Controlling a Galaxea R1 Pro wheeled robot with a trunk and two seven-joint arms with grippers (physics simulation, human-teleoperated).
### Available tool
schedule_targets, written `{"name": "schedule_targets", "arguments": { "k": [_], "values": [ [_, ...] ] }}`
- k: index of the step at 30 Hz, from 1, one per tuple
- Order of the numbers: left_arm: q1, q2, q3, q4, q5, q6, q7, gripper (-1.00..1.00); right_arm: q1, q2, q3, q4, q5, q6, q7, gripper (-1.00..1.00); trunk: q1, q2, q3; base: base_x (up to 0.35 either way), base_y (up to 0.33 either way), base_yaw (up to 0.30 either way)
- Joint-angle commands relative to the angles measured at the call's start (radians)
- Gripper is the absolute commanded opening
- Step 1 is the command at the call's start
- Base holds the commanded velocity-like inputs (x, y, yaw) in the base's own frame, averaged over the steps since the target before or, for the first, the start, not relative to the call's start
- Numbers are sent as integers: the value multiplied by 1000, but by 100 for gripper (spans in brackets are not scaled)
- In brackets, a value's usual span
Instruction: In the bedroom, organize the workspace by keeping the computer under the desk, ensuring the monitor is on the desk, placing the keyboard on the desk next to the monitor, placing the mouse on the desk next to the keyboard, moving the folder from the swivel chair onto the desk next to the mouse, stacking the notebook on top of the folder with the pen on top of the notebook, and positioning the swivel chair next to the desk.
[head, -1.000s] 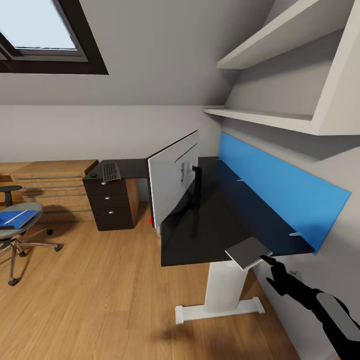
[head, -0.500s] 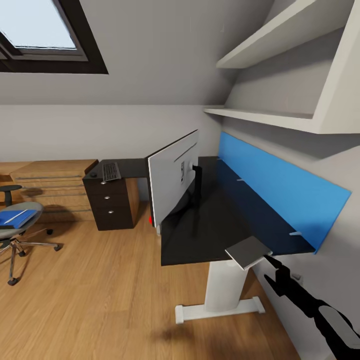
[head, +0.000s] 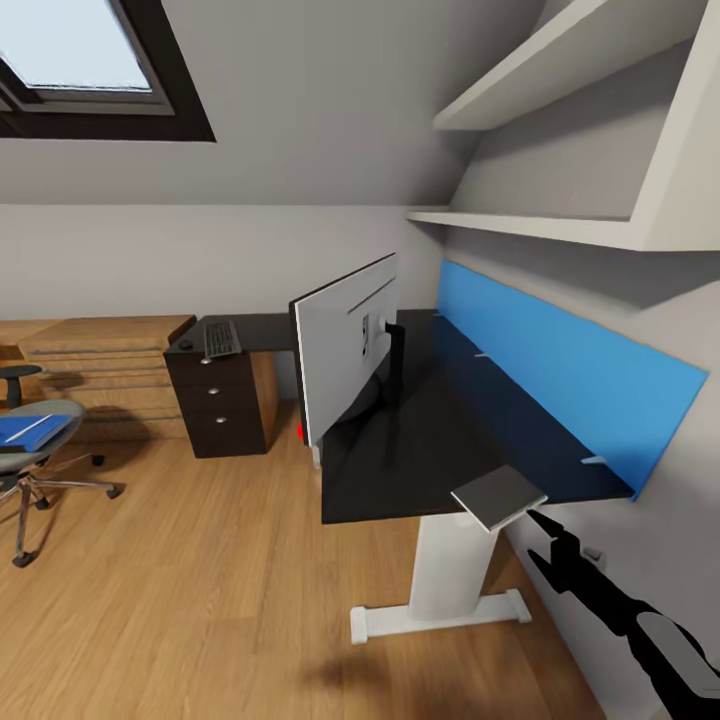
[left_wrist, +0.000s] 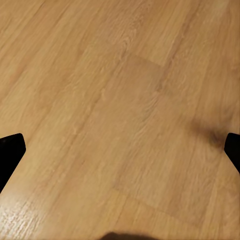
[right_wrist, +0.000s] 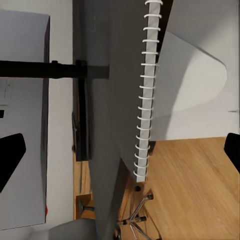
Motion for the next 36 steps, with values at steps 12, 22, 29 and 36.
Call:
{"name": "schedule_targets", "arguments": {
  "k": [12, 22, 29, 36],
  "values": [
    [0, 0, -1, -2, 8, 5, 3, 100, -1, 25, -1, -1, -6, 6, 4, 100, 27, -50, -23, 0, 0, 0],
    [0, 0, -1, -2, 9, 5, 4, 100, -1, 31, -1, -1, -5, 8, 3, 100, 50, -92, -42, 0, 0, 0],
    [0, 1, -1, -2, 9, 5, 5, 100, -1, 41, -1, -5, -11, 8, 4, 100, 77, -141, -64, 0, 0, 0],
    [0, 1, -1, -2, 9, 5, 4, 100, -2, 68, -2, -7, -33, 7, 5, 100, 104, -190, -85, 0, 0, 0]
  ]
}}
